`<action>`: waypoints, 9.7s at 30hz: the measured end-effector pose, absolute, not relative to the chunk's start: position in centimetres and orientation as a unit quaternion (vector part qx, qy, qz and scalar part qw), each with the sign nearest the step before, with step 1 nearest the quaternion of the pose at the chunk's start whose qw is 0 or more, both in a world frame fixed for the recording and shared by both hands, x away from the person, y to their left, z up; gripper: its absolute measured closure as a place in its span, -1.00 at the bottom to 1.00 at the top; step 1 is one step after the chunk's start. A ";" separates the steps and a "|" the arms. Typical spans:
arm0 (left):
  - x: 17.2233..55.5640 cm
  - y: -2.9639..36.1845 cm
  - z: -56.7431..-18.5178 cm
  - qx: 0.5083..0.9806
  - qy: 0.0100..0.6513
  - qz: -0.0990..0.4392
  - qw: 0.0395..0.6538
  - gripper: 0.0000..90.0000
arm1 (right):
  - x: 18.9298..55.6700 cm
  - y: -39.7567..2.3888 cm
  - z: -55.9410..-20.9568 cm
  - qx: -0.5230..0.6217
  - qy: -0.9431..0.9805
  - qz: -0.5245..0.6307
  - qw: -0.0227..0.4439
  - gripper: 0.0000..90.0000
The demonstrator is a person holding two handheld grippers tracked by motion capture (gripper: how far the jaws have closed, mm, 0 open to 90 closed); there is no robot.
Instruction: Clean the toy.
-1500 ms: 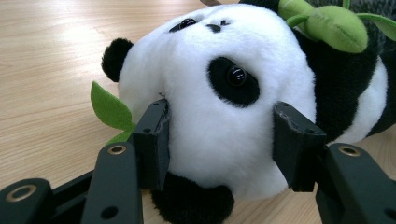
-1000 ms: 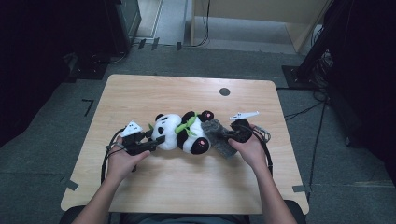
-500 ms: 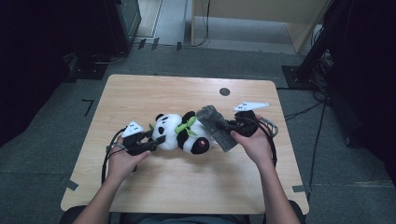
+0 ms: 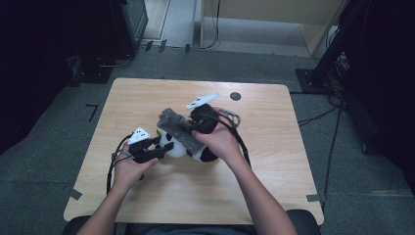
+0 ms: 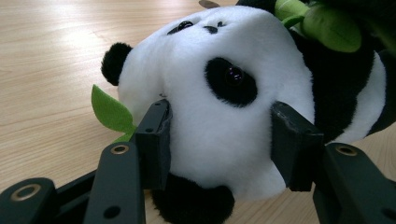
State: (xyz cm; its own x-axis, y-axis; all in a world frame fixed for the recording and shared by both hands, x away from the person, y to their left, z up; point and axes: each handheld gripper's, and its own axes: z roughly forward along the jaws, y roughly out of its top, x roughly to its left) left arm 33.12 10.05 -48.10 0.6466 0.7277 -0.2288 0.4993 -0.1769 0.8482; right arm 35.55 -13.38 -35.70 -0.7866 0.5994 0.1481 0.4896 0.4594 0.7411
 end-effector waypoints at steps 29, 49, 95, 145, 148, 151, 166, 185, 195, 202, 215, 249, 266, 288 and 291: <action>33.1 9.7 -48.1 0.762 0.406 0.116 0.491 0.18 | 36.8 -12.7 -38.9 0.352 0.865 0.353 0.062 0.78; 33.1 9.8 -48.3 0.758 0.406 0.113 0.498 0.10 | 36.6 -17.3 -36.1 0.379 0.833 0.396 0.080 0.78; 33.1 9.7 -48.4 0.766 0.400 0.116 0.490 -0.11 | 31.7 -13.9 -42.4 0.319 0.872 0.367 0.053 0.78; 33.0 9.5 -48.5 0.768 0.397 0.109 0.491 -0.02 | 29.4 -24.2 -39.0 0.387 0.813 0.428 0.073 0.78; 32.9 9.5 -48.5 0.770 0.394 0.110 0.490 -0.02 | 29.3 -24.6 -40.2 0.396 0.810 0.426 0.072 0.77; 32.9 9.5 -48.5 0.770 0.393 0.110 0.491 -0.02 | 29.3 -25.5 -40.4 0.407 0.808 0.418 0.087 0.77; 33.0 9.5 -48.5 0.769 0.395 0.112 0.491 -0.03 | 29.2 -26.7 -38.9 0.417 0.788 0.440 0.102 0.77; 33.0 9.5 -48.5 0.769 0.393 0.109 0.493 -0.03 | 29.7 -23.8 -40.4 0.394 0.807 0.433 0.079 0.77; 33.1 9.6 -48.6 0.767 0.393 0.107 0.496 -0.03 | 29.3 -25.0 -39.2 0.402 0.798 0.439 0.094 0.77; 33.0 9.5 -48.5 0.767 0.395 0.108 0.495 -0.01 | 28.5 -20.3 -36.8 0.336 0.820 0.455 0.090 0.77; 33.1 9.6 -48.3 0.769 0.396 0.105 0.491 0.03 | 29.4 -12.4 -42.7 0.290 0.871 0.394 0.049 0.77; 33.0 9.5 -48.3 0.769 0.398 0.102 0.489 0.08 | 27.1 -16.7 -46.1 0.336 0.832 0.411 0.161 0.76; 33.0 9.5 -48.3 0.769 0.398 0.097 0.490 0.09 | 25.7 -21.3 -45.3 0.376 0.810 0.419 0.166 0.76; 33.0 9.3 -48.2 0.768 0.405 0.097 0.488 0.10 | 26.4 -16.0 -44.2 0.318 0.824 0.455 0.111 0.77; 33.0 9.3 -48.2 0.769 0.404 0.097 0.487 0.10 | 27.1 -14.2 -44.9 0.304 0.832 0.452 0.106 0.77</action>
State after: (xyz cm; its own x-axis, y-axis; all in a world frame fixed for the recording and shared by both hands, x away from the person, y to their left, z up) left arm 32.98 9.34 -48.16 0.6553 0.7150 -0.2435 0.5260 -0.2006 0.8265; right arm 27.06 -14.20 -44.91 -0.7923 0.6022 0.0981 0.4101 0.4066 0.8164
